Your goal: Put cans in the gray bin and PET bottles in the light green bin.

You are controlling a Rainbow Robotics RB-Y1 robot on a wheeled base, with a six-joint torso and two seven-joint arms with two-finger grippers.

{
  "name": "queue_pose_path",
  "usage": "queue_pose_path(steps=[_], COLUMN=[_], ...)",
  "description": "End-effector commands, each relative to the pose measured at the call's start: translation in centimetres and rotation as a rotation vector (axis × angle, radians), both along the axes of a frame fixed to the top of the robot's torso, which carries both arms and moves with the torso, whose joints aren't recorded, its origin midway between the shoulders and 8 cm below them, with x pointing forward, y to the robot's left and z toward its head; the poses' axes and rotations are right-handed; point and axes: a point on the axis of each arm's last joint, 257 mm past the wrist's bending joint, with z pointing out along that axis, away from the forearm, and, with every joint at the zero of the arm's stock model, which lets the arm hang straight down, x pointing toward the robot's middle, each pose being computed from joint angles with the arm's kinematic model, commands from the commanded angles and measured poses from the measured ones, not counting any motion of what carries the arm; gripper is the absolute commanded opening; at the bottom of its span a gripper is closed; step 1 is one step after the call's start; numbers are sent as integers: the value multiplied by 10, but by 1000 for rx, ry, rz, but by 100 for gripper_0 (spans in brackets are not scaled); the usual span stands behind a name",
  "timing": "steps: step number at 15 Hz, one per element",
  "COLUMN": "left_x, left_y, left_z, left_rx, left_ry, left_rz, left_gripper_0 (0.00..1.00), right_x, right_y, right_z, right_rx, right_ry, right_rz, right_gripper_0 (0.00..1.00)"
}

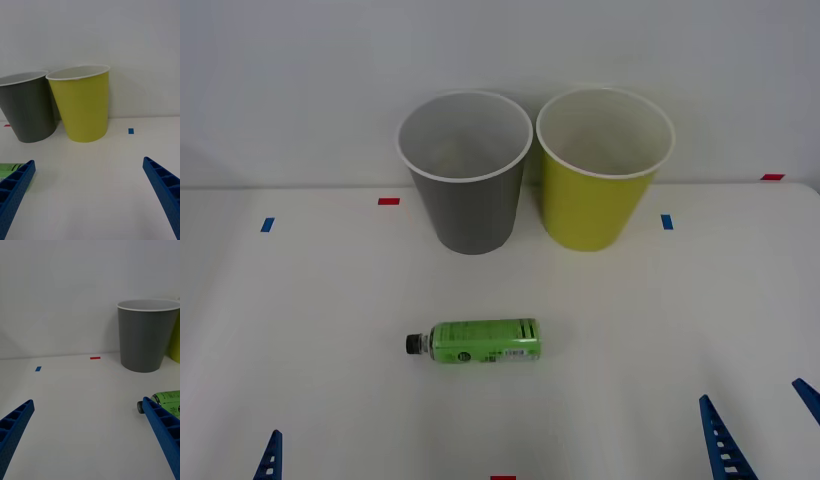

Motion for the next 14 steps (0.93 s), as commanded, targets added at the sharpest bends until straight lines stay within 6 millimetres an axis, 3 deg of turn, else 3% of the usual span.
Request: queue_pose_path(steps=[1, 14], left_x=[0, 0], left_y=[0, 0], left_z=[0, 0], left_rx=[0, 0], left_ry=[0, 0], left_rz=[0, 0], left_gripper_0=[100, 100], right_x=[0, 0], right_y=[0, 0], right_z=[0, 0], right_rx=[0, 0], right_ry=[0, 0], right_rz=[0, 0], right_gripper_0=[100, 100])
